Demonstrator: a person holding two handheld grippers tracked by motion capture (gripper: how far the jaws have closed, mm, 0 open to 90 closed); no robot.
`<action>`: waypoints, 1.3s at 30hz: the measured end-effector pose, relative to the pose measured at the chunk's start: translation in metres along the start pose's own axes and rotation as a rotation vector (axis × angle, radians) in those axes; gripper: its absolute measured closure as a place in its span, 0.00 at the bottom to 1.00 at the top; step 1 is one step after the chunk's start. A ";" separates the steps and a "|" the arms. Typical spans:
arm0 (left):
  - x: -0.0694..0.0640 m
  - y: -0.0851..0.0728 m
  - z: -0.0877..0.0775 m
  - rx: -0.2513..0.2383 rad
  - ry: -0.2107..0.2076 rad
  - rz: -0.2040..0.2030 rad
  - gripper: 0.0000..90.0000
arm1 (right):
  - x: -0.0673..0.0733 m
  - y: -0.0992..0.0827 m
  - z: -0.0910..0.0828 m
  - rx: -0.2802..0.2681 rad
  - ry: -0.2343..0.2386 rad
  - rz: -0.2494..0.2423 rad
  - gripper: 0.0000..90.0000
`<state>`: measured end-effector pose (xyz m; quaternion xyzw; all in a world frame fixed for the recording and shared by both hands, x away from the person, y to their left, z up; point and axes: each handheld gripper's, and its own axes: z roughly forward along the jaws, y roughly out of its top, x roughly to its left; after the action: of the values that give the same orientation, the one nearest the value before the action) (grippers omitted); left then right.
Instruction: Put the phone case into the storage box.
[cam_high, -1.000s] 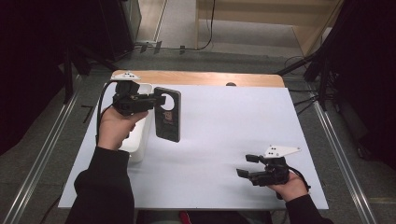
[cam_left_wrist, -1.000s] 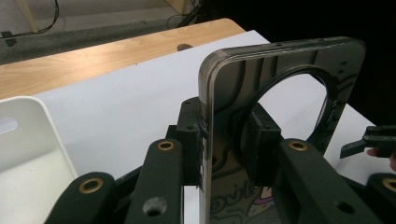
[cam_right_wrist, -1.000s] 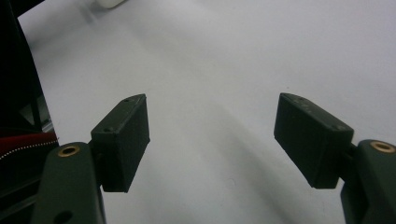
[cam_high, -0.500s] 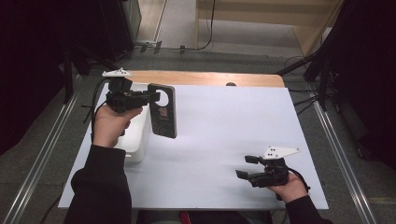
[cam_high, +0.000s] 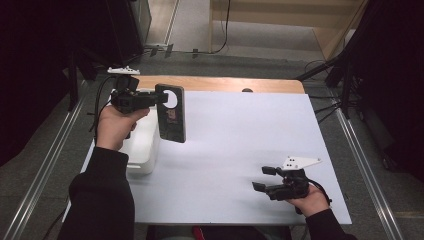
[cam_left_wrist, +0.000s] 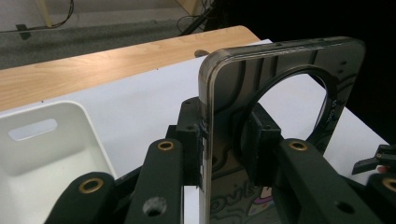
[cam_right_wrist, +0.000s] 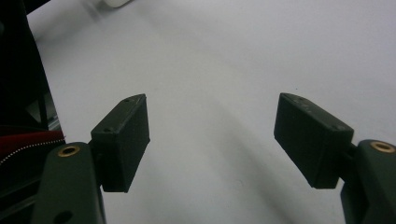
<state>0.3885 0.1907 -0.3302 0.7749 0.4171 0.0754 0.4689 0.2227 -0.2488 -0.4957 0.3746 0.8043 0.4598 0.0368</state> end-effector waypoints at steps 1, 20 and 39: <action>0.001 0.001 -0.001 0.002 0.000 0.002 0.78 | -0.001 0.000 0.000 0.000 0.001 -0.003 0.28; 0.013 0.021 -0.015 -0.006 0.075 -0.001 0.78 | -0.002 0.001 0.000 -0.006 0.003 0.000 0.28; 0.023 0.041 -0.025 -0.003 0.136 0.004 0.78 | -0.001 0.000 -0.001 -0.012 0.010 0.006 0.28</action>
<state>0.4142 0.2157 -0.2903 0.7682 0.4464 0.1295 0.4403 0.2230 -0.2497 -0.4953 0.3744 0.8007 0.4664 0.0338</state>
